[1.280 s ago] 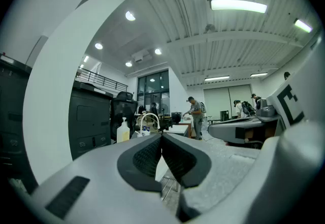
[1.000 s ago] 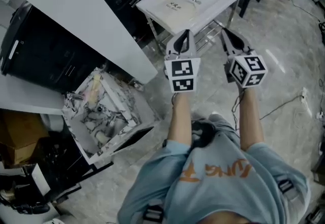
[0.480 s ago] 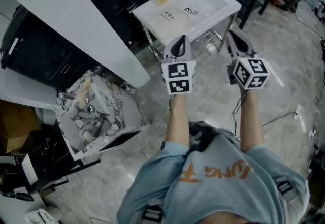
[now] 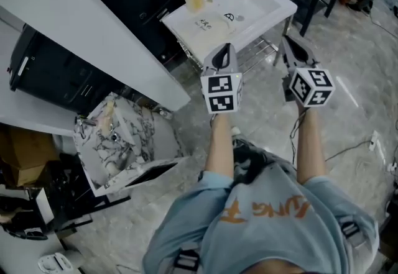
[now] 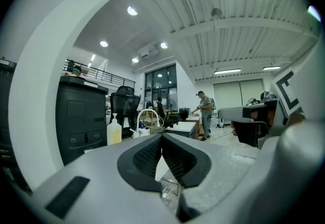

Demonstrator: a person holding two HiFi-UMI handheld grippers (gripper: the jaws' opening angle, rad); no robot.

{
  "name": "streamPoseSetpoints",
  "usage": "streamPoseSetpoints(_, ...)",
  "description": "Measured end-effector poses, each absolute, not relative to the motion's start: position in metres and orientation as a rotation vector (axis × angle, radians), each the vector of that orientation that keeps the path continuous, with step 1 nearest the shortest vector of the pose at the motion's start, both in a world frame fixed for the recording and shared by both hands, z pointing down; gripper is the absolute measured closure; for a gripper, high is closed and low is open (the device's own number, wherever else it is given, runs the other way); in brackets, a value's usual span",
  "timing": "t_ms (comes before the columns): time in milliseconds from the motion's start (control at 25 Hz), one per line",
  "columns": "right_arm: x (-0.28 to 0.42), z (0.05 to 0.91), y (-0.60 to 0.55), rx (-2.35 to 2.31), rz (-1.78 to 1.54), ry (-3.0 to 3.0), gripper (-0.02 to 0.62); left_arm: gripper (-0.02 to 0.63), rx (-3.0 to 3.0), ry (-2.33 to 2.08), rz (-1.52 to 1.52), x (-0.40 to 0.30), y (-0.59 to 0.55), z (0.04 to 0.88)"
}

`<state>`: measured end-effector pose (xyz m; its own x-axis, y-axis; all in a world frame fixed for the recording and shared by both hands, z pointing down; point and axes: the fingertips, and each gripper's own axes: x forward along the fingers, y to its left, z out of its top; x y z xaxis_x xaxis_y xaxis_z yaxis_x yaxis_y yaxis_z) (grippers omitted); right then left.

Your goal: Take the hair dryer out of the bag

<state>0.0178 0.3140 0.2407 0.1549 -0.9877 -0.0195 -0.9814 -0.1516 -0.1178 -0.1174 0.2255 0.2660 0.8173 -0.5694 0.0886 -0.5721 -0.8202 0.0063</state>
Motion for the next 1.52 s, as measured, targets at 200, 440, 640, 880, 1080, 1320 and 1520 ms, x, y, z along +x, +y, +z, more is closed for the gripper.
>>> streamPoseSetpoints(200, 0.032, 0.244, 0.278, -2.273, -0.103, 1.978, 0.595, 0.603, 2.956, -0.939, 0.155, -0.110, 0.188, 0.275)
streamPoseSetpoints(440, 0.067, 0.266, 0.217, -2.292, -0.103, 2.050, 0.595, 0.603, 2.875, -0.968, 0.225, -0.078, 0.106, 0.320)
streamPoseSetpoints(640, 0.123, 0.307, 0.163, -2.407, -0.288, 1.946, 0.595, 0.603, 2.817, -0.885, 0.377, -0.036, 0.049, 0.370)
streamPoseSetpoints(880, 0.122, 0.344, 0.065, -2.347, -0.448, 2.066, 0.595, 0.603, 2.781, -0.851, 0.572, -0.017, -0.033, 0.411)
streamPoseSetpoints(1080, 0.134, 0.385, 0.002, -2.353, -0.612, 2.104, 0.595, 0.572, 2.811, -0.710, 0.800, 0.002, -0.077, 0.446)
streamPoseSetpoints(1320, 0.150, 0.406, -0.045, -2.357, -0.696, 2.086, 0.595, 0.457, 2.828, -0.450, 1.023, 0.031, -0.101, 0.486)
streamPoseSetpoints(1520, 0.164, 0.426, -0.049, -2.404, -0.758, 2.049, 0.595, 0.373, 2.853, -0.278, 0.901, 0.061, -0.100, 0.492)
